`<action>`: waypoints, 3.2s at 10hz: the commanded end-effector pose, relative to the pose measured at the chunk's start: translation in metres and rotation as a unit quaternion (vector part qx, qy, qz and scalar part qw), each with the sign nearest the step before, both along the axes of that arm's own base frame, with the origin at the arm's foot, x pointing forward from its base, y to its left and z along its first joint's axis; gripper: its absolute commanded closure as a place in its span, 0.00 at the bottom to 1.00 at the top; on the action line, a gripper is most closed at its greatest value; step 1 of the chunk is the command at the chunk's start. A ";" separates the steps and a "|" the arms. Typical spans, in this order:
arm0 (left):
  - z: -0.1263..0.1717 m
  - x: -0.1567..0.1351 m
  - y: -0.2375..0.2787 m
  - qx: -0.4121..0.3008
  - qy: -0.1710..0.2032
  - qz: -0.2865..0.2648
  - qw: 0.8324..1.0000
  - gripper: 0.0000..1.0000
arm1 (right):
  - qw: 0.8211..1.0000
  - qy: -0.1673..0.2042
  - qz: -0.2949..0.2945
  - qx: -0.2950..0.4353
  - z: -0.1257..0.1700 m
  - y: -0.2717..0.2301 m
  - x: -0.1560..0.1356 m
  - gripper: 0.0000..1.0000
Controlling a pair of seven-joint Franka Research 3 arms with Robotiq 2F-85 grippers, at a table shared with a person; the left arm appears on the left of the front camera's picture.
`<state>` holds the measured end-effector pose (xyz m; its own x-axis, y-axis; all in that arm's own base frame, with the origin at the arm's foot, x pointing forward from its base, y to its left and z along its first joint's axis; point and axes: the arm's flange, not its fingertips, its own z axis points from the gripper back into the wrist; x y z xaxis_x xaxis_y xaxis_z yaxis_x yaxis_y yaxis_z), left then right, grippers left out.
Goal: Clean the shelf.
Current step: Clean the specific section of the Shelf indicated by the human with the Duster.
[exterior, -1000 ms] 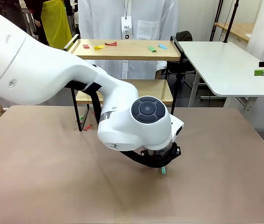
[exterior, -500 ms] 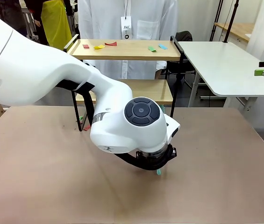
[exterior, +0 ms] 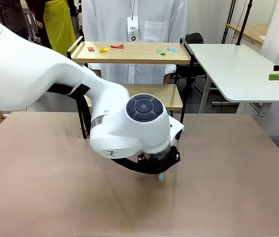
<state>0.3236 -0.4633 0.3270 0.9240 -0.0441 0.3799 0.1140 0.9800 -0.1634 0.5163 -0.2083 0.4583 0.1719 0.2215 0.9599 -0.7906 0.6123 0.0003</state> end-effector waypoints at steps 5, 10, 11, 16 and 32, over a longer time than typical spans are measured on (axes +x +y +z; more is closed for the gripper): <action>0.032 0.013 0.062 0.074 0.032 0.026 0.996 0.87 | 1.000 -0.002 0.000 -0.001 0.002 0.001 0.000 0.00; 0.023 0.020 0.103 0.141 0.046 0.044 0.988 0.87 | 1.000 -0.002 0.000 -0.001 0.002 0.001 0.000 0.00; 0.023 0.018 0.110 0.146 0.046 0.047 0.987 0.87 | 1.000 -0.002 0.000 -0.001 0.002 0.001 0.000 0.00; 0.021 0.017 0.153 0.191 0.058 0.077 0.977 0.87 | 1.000 -0.002 0.000 -0.001 0.002 0.001 0.000 0.00; 0.048 -0.001 0.177 0.168 -0.040 0.095 0.980 0.87 | 1.000 -0.002 0.000 -0.001 0.002 0.001 0.000 0.00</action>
<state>0.3250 -0.2907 0.3717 0.8990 0.0248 0.4373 -0.1291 0.9691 0.2103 0.5163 -0.2085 0.4582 0.1720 0.2214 0.9599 -0.7904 0.6126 0.0004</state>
